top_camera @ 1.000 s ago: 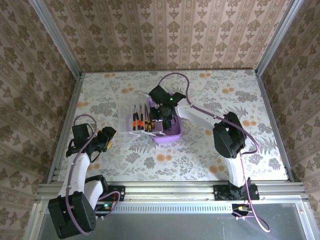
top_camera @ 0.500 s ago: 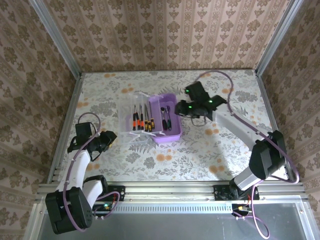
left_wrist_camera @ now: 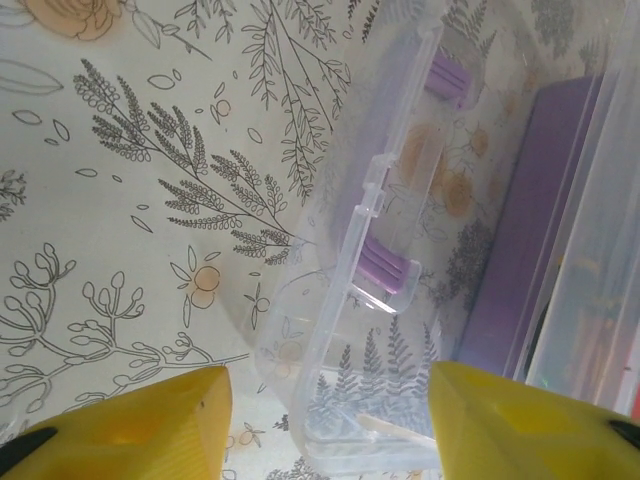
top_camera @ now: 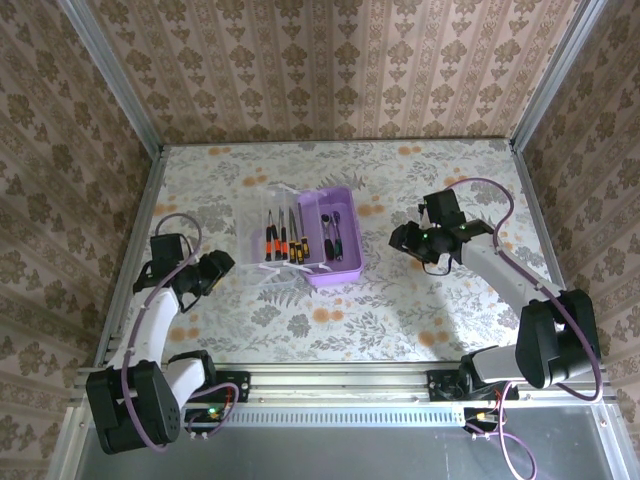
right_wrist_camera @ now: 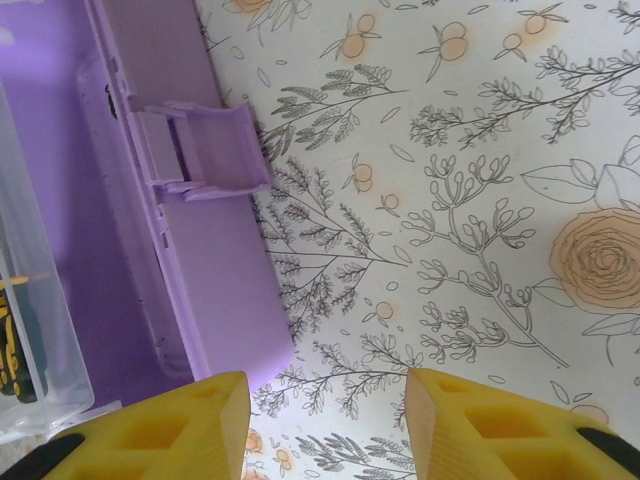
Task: Pack the tool kit
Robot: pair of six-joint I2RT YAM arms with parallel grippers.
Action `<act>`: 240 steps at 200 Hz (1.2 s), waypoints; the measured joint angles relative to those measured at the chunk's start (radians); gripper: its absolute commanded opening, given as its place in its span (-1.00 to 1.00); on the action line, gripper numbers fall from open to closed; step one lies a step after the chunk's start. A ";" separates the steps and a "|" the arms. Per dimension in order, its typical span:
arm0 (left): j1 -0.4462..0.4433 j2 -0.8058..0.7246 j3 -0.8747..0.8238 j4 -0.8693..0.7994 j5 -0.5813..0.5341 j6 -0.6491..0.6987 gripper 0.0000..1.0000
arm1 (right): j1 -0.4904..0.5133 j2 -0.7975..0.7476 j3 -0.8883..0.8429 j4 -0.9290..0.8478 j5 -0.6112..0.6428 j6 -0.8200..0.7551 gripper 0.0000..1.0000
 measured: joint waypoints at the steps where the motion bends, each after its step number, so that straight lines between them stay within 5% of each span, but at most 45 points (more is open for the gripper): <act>1: 0.000 0.000 0.002 -0.001 -0.002 0.005 0.25 | 0.000 0.000 0.000 0.001 -0.001 0.000 -0.06; 92: -0.020 -0.047 0.010 -0.060 -0.018 0.023 0.10 | 0.000 0.035 -0.062 0.072 -0.056 0.007 -0.16; 177: -0.070 0.086 -0.007 0.027 -0.029 0.022 -0.15 | 0.000 0.125 -0.069 0.101 -0.106 0.010 -0.31; 211: -0.072 0.126 -0.023 0.093 -0.039 0.006 -0.54 | 0.000 0.179 -0.050 0.123 -0.131 0.016 -0.41; 240: -0.077 0.157 -0.027 0.174 -0.038 -0.010 -0.56 | 0.000 0.229 -0.031 0.167 -0.124 0.043 -0.53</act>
